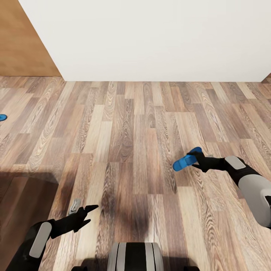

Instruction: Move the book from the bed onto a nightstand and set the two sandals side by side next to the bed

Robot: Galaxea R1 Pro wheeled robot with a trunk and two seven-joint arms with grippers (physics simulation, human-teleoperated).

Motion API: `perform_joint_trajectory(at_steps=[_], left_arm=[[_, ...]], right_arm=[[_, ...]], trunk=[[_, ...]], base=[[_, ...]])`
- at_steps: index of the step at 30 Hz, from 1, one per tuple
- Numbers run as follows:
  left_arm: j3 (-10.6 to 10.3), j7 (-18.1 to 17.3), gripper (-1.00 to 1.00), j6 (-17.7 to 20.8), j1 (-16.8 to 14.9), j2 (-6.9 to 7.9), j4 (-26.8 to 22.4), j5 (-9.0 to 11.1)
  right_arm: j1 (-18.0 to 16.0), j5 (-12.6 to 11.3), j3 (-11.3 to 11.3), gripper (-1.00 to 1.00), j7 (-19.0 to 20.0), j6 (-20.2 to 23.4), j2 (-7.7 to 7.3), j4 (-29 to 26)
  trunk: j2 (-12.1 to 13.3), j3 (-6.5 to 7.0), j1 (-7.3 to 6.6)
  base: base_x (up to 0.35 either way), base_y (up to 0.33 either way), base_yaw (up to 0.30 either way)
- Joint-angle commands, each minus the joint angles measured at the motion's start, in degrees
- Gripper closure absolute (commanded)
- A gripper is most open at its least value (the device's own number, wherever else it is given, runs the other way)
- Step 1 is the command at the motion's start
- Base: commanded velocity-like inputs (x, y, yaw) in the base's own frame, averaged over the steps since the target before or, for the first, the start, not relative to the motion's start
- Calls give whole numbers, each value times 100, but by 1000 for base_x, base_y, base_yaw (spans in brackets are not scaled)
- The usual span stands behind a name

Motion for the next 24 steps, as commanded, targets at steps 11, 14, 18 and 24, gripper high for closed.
perform_joint_trajectory(at_steps=[11, 14, 18, 24], left_arm=[[13, -46, -100, 6, -3, 5, 59, -54], [13, -46, -100, 3, -3, -2, 62, -58], [13, -46, -100, 2, 3, -4, 94, -96], [12, -56, -100, 2, 7, -7, 115, -333]], right_arm=[[613, 1064, -34, 100, 1949, -16, -16, 36], [824, 1202, -35, 100, 2171, -45, -22, 35], [1044, 1314, -32, 100, 2299, -160, -23, 35], [1468, 1363, -35, 100, 2962, -579, -23, 35]], trunk=[[14, 241, -29], [18, 308, -37], [23, 396, -47], [31, 529, -63]], base=[[0, 0, 0], [0, 0, 0], [0, 0, 0], [0, 0, 0]])
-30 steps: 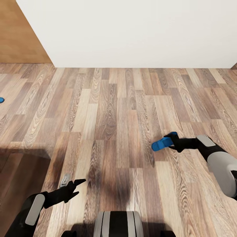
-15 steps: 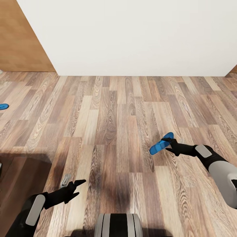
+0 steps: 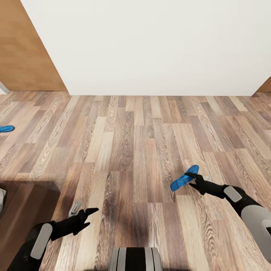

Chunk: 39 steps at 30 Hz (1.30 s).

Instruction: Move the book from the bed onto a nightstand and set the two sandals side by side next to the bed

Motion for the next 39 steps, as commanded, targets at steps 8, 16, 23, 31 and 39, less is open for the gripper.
perform_joint_trajectory(at_steps=[8, 16, 23, 31, 39], left_arm=[[15, -53, -100, 30, 10, 14, -38, -150], [12, -54, -100, 29, 13, 30, -42, -167], [-81, -54, -100, 27, 13, 33, -42, -168], [-146, -54, -100, 28, 13, 35, -42, -168], [-160, -54, -100, 29, 13, 31, -42, -168]], right_arm=[[317, 44, -54, 100, 874, -289, -6, 11], [583, 22, -57, 100, 1041, -331, -1, 17], [680, -2, -52, 100, 1197, -332, 4, 17], [884, 25, -52, 100, 1805, -403, 7, 121], [924, 28, -51, 100, 1961, -644, 4, 456]], trunk=[[10, 175, -21], [20, 352, -42], [30, 507, -60], [40, 684, -81], [51, 861, -101]], base=[[0, 0, 0], [0, 0, 0], [0, 0, 0], [0, 0, 0], [0, 0, 0]])
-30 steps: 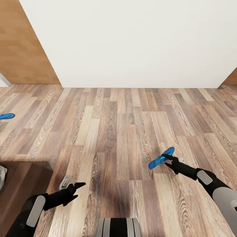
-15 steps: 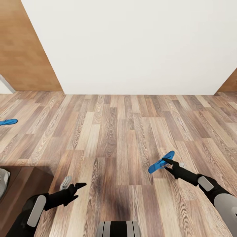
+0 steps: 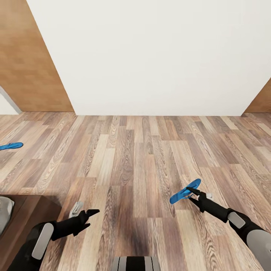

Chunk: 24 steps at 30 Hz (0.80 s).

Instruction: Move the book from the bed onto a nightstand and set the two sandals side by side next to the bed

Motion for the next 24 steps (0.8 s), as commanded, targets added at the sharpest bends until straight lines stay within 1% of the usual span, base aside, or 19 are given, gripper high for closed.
perform_joint_trajectory(at_steps=[1, 3, 14, 17, 23, 24], left_arm=[[13, -45, -100, 26, -3, -2, 0, -41], [12, -45, -100, 25, -3, -2, 0, -41], [12, -45, -100, 24, -3, -10, 0, -41], [12, -45, -100, 24, -3, -11, 0, -41], [11, -45, -100, 24, -3, -11, 0, -41], [11, -45, -100, 24, -3, -11, 0, -41]], right_arm=[[-1, 22, -45, 100, 19, 19, 0, 27], [7, 25, -45, 100, 130, -87, -2, 125], [115, 51, -42, 100, 382, -456, 9, 302], [211, 57, -37, 100, 540, -629, 14, 308], [276, 63, -40, 100, 790, -728, 16, 323], [306, 47, -41, 100, 893, -748, 16, 344]], trunk=[[0, 19, -3], [3, 63, -9], [17, 307, -37], [21, 373, -45], [29, 506, -60], [31, 528, -63]], base=[[0, 0, 0], [0, 0, 0], [0, 0, 0], [0, 0, 0], [0, 0, 0], [0, 0, 0]])
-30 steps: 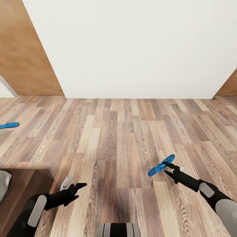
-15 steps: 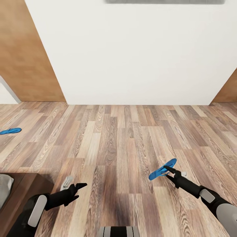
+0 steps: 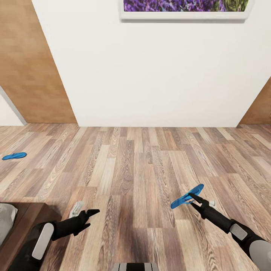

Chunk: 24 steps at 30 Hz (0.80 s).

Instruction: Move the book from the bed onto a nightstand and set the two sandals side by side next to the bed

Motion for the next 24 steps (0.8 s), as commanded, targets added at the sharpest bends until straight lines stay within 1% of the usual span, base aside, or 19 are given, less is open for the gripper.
perform_joint_trajectory(at_steps=[1, 2, 5, 7, 12, 24], left_arm=[[12, -45, -100, 27, -4, -4, 0, -41], [10, -45, -100, 27, -4, -6, 0, -41], [1, -45, -100, 27, -4, -9, 0, -41], [-13, -45, -100, 27, -4, -10, 0, -41], [-26, -45, -100, 27, -4, -11, 0, -41], [-30, -45, -100, 27, -4, -11, 0, -41]], right_arm=[[19, 15, -46, 100, 75, 46, -2, 14], [57, 8, -47, 100, 207, 17, -5, 38], [111, 4, -49, 100, 438, -51, -12, 64], [131, 5, -48, 100, 533, -128, -15, 73], [147, 12, -48, 100, 615, -291, -17, 84], [151, 31, -48, 100, 578, -341, -6, 83]], trunk=[[0, 18, -4], [1, 41, -6], [5, 107, -14], [8, 151, -19], [15, 262, -32], [31, 528, -63]], base=[[0, 0, 0], [0, 0, 0], [0, 0, 0], [0, 0, 0], [0, 0, 0], [0, 0, 0]])
